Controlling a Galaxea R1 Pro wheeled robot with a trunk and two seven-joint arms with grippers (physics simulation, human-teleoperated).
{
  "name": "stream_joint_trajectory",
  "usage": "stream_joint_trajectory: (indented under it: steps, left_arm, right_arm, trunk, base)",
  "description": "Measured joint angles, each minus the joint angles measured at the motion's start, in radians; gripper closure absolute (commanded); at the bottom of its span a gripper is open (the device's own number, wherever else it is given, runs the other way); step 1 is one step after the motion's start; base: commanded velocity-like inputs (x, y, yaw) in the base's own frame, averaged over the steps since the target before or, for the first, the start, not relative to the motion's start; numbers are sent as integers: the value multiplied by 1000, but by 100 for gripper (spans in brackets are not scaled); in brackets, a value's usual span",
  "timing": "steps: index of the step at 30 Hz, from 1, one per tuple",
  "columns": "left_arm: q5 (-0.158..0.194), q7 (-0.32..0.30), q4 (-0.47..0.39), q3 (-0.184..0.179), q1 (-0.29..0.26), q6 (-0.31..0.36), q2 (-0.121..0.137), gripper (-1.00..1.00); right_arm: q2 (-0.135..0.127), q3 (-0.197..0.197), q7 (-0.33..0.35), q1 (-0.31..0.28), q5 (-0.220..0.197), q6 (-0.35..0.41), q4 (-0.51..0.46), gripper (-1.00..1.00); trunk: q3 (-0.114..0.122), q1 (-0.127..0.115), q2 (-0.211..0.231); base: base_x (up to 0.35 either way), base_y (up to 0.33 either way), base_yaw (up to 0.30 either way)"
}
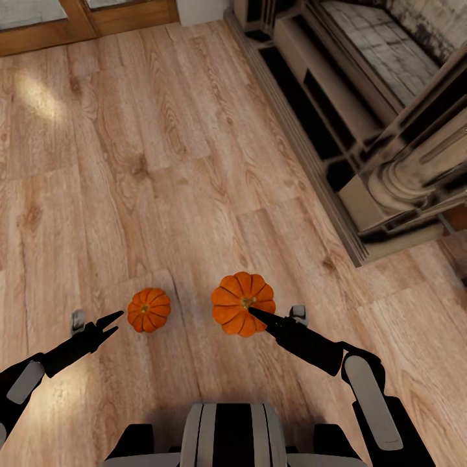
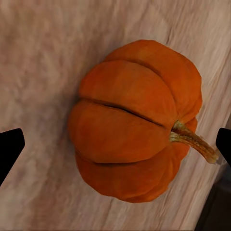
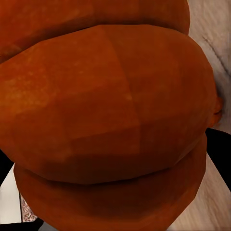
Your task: Place each of the two pumpkins and all three candles from the living room inside a cabinet in the living room (use any cabinet), then make sure every cabinet is closed, and position the cauldron so it is next to a table in the living room.
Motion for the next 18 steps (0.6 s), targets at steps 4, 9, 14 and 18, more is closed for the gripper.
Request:
stream_joint_trajectory:
  steps: [4,9,14,18]
  left_arm:
    - [0,0,0,0,0,0,0,-100]
    - [0,0,0,0,0,0,1,-100]
    - [1,0,1,0,0,0,1,-100]
    - [1,0,2,0,0,0,1,-100]
  right_arm:
    - [0,0,0,0,-1,0,0,100]
    - [0,0,0,0,-1,0,0,100]
    - [0,0,0,0,-1,0,0,100]
    - [0,0,0,0,-1,0,0,100]
  trunk:
    - [0,0,0]
    - [0,0,0]
    - [0,0,0]
    - [0,0,0]
  base:
    - [173,-4,0]
    - [42,-2,0]
    - [10,-82,0]
    - [2,-57,0]
